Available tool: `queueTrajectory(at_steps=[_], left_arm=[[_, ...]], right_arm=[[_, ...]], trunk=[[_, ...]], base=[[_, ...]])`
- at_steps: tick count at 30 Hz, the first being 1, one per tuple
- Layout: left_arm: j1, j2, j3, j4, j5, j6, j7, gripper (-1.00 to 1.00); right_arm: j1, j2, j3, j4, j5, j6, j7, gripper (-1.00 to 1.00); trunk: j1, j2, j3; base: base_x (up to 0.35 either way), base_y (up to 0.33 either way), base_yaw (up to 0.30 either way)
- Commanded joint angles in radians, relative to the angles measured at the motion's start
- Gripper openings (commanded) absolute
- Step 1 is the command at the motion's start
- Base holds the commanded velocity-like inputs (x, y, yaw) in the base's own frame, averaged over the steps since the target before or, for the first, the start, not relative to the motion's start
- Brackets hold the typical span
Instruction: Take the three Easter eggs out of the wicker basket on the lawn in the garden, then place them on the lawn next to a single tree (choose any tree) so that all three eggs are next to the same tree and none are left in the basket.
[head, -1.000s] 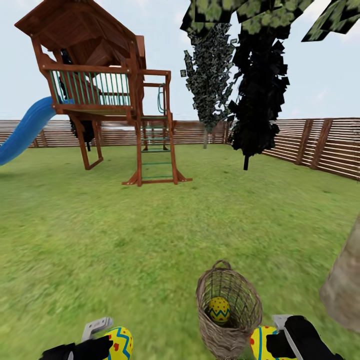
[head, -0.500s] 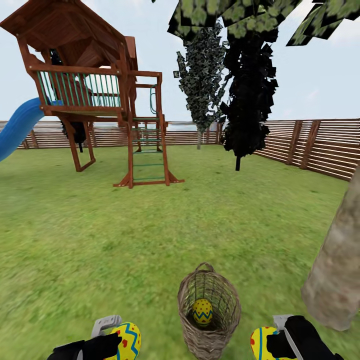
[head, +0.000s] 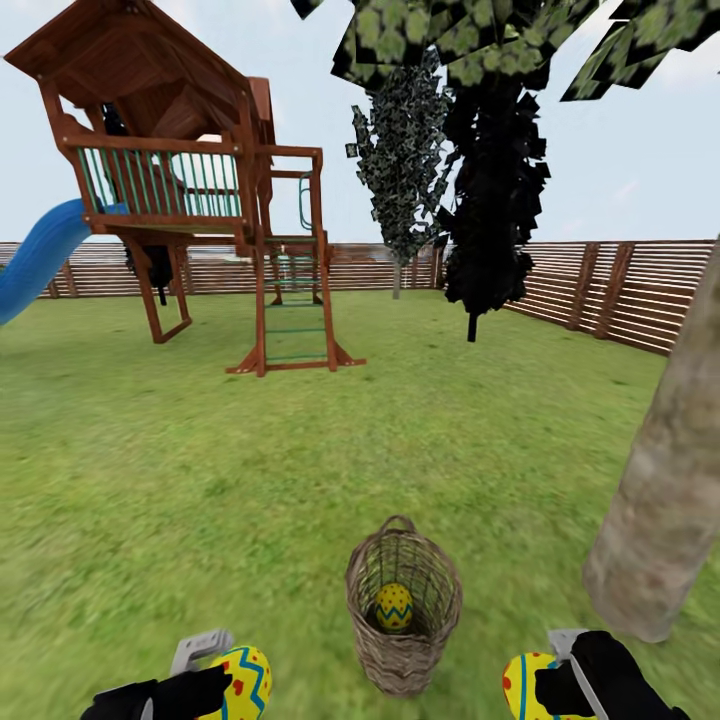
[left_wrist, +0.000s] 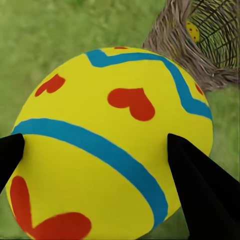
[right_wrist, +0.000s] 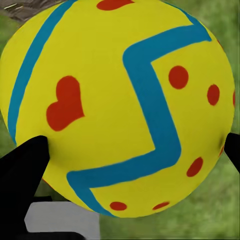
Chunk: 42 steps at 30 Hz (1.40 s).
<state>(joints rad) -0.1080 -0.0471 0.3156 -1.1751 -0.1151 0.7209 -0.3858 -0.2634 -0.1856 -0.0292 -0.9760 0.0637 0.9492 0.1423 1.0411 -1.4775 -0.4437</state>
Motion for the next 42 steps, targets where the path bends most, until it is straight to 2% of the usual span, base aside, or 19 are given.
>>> queueTrajectory(at_steps=[1, 6, 14, 35, 42], left_arm=[[-0.001, -0.001, 0.003, -0.001, -0.011, 0.003, -0.010, -1.00], [-0.001, -0.002, 0.003, -0.002, -0.011, 0.003, -0.009, -1.00], [-0.001, -0.004, 0.014, -0.007, -0.009, 0.000, -0.006, -1.00], [-0.001, -0.003, 0.011, -0.009, -0.009, -0.002, -0.007, -1.00], [-0.001, -0.009, 0.002, -0.008, -0.011, -0.009, -0.007, -1.00]], right_arm=[[0.000, 0.000, -0.002, -0.001, 0.007, 0.004, 0.008, -1.00], [0.000, 0.000, -0.003, -0.001, 0.007, 0.005, 0.008, -1.00], [0.000, 0.000, -0.001, -0.001, 0.007, 0.003, 0.008, -1.00], [0.000, -0.001, -0.003, -0.001, 0.008, 0.005, 0.008, -1.00], [0.000, 0.000, -0.003, -0.001, 0.008, 0.005, 0.008, -1.00]], trunk=[[-0.005, 0.007, 0.002], [-0.024, 0.042, 0.018], [-0.054, 0.098, 0.043], [-0.135, 0.245, 0.109], [-0.135, 0.245, 0.109]], base=[[-0.341, 0.000, 0.000], [-0.329, -0.042, 0.000], [-0.033, -0.049, 0.000], [0.000, -0.294, 0.000], [0.000, -0.301, 0.000]])
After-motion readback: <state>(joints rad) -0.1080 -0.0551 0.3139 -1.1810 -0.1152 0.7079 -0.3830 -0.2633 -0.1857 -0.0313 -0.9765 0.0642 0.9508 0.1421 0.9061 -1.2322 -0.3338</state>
